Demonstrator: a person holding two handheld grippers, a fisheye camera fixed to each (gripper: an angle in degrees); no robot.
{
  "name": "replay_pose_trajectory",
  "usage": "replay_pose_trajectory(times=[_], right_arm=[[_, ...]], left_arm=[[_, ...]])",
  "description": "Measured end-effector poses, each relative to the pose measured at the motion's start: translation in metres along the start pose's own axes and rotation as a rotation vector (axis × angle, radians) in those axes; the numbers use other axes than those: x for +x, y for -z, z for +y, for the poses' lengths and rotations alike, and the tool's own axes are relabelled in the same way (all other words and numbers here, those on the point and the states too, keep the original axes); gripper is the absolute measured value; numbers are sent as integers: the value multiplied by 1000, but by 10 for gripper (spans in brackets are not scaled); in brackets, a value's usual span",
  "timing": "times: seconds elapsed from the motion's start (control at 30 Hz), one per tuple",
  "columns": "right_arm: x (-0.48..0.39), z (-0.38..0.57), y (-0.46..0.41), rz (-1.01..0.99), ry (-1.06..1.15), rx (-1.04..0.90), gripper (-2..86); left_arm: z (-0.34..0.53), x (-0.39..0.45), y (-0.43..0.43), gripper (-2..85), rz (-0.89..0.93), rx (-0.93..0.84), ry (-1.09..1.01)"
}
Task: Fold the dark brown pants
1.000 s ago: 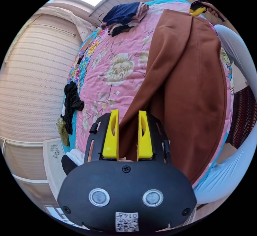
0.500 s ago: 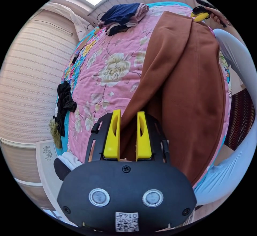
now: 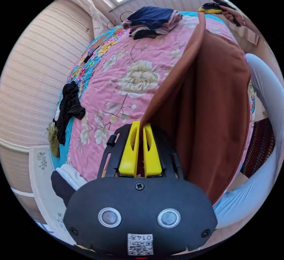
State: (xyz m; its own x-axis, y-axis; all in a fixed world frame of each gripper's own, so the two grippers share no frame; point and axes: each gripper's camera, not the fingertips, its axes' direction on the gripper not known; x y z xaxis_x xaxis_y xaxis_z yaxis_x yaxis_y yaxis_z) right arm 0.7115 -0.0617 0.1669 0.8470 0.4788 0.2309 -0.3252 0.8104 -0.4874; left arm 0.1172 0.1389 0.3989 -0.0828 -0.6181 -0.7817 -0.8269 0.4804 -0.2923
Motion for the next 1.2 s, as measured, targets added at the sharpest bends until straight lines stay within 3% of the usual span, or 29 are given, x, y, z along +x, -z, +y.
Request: replay_pose_trajectory(times=[0.17,0.23,0.33,0.43,0.63,0.73,0.83,1.03,1.2], right_arm=[[-44,-67,-63,208,57,-31,54],[-55,-67,-74,222,75,-21,57],[-64,-38,-73,176,160,-24,65],[-46,18,-65,273,162,-89,77],[8,143,-63,485,-53,-210,105],[9,169,-78,452,-98,-187,93],[-8,168,-94,395,-73,-208,77],[-63,158,-114,249,98,-284,55],[-89,173,-100,267,150,-218,19]], left_arm=[[8,-37,-23,53,51,-83,313],[21,-36,-20,57,25,-81,339],[54,-21,4,73,43,-10,320],[96,16,33,95,151,20,290],[166,86,36,111,223,-67,332],[180,98,23,93,148,-82,332],[188,90,22,4,202,-118,378],[220,80,49,-9,282,-92,315],[256,89,93,-10,537,51,192]])
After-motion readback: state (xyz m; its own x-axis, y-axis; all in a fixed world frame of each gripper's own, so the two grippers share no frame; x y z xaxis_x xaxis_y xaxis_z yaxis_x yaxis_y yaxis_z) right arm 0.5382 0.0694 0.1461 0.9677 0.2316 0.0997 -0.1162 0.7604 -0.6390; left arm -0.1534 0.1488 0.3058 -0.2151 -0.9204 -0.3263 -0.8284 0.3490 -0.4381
